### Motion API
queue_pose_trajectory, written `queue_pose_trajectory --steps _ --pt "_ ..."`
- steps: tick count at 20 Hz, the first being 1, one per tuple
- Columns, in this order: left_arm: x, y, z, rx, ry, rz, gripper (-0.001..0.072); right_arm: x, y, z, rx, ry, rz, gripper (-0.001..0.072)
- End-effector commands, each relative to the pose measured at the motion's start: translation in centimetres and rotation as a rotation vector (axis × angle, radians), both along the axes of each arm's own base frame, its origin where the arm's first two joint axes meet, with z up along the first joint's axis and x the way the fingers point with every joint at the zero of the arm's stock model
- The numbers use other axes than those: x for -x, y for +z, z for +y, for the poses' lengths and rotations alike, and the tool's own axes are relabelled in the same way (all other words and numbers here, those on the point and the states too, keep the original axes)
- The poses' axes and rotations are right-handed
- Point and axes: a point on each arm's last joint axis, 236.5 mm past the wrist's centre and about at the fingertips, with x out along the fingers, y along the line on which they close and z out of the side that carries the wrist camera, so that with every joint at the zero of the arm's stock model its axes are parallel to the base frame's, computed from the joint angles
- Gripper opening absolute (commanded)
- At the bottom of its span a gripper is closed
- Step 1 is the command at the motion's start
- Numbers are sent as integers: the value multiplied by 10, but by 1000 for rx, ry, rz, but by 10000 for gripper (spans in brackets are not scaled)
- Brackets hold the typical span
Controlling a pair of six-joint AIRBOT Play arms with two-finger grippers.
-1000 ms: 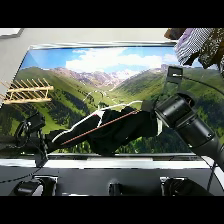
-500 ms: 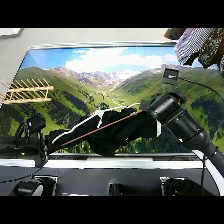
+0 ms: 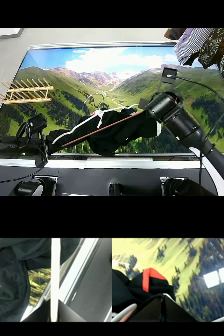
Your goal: Fold the clothes and pants, and hang the long-sleeved shirts on hangers.
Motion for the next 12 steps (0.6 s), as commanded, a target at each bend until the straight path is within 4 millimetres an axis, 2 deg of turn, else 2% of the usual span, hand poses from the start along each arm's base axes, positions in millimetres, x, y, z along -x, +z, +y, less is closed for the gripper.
queue_pose_trajectory --steps 1,8,12 --pt "1 0 0 1 -1 3 38 0 -7 -4 32 -14 24 39" --pt "1 0 0 2 0 3 39 -6 -5 -10 48 -55 -11 39" --pt "1 1 -1 5 -1 4 39 1 1 -16 46 -77 -3 38"
